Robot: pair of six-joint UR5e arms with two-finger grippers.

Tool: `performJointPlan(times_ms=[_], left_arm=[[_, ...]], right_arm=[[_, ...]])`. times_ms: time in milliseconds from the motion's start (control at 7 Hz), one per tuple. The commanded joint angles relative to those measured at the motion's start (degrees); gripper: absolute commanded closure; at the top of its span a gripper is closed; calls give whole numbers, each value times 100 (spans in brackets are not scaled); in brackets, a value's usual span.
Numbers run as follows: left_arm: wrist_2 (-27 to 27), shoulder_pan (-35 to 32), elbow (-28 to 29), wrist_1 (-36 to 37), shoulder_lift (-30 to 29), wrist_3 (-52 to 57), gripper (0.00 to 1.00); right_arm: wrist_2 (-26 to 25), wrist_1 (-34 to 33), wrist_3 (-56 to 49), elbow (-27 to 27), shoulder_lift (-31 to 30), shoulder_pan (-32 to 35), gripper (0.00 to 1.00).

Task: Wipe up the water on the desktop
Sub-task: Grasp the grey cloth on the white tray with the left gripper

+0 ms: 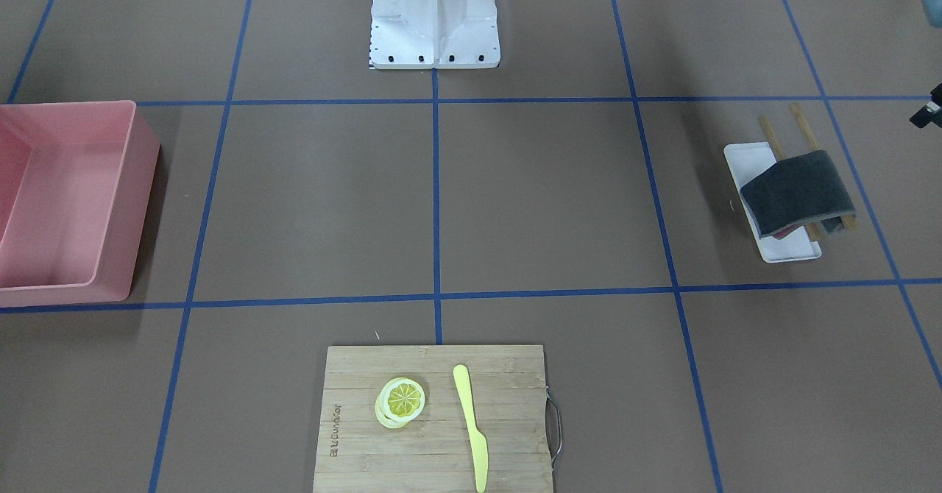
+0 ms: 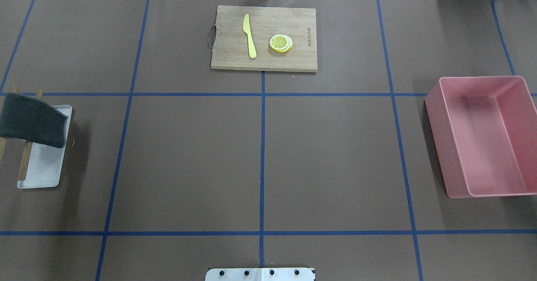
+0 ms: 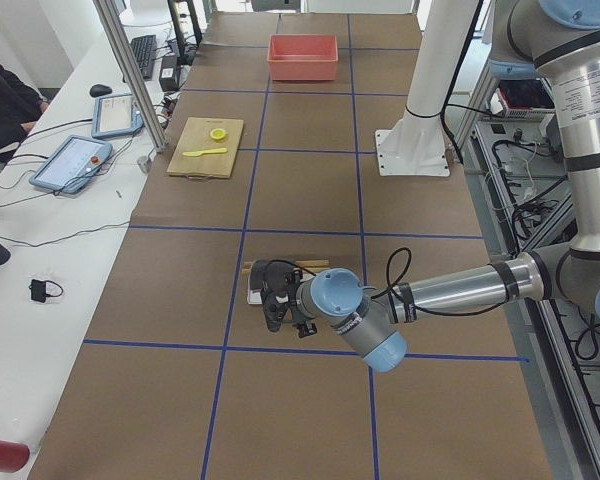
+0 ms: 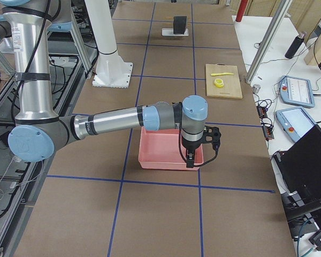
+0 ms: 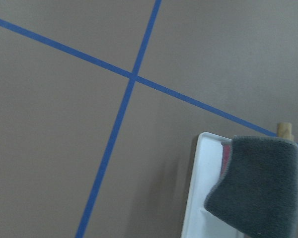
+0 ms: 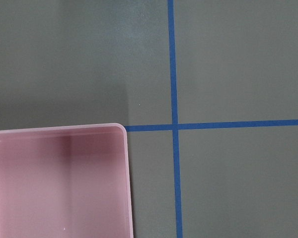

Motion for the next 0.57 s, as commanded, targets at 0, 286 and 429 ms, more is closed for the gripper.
performJointPlan(times_ms=[0, 286, 429], left_arm=[[-72, 153, 27, -102, -405, -461, 1], [-10, 609, 10, -171, -635, -927, 1], [-2, 785, 10, -163, -714, -946, 1]], right_arm=[[9, 7, 13, -34, -42, 0, 0], [-8, 16, 5, -34, -42, 0, 0], [-17, 16, 5, -52, -51, 0, 0]])
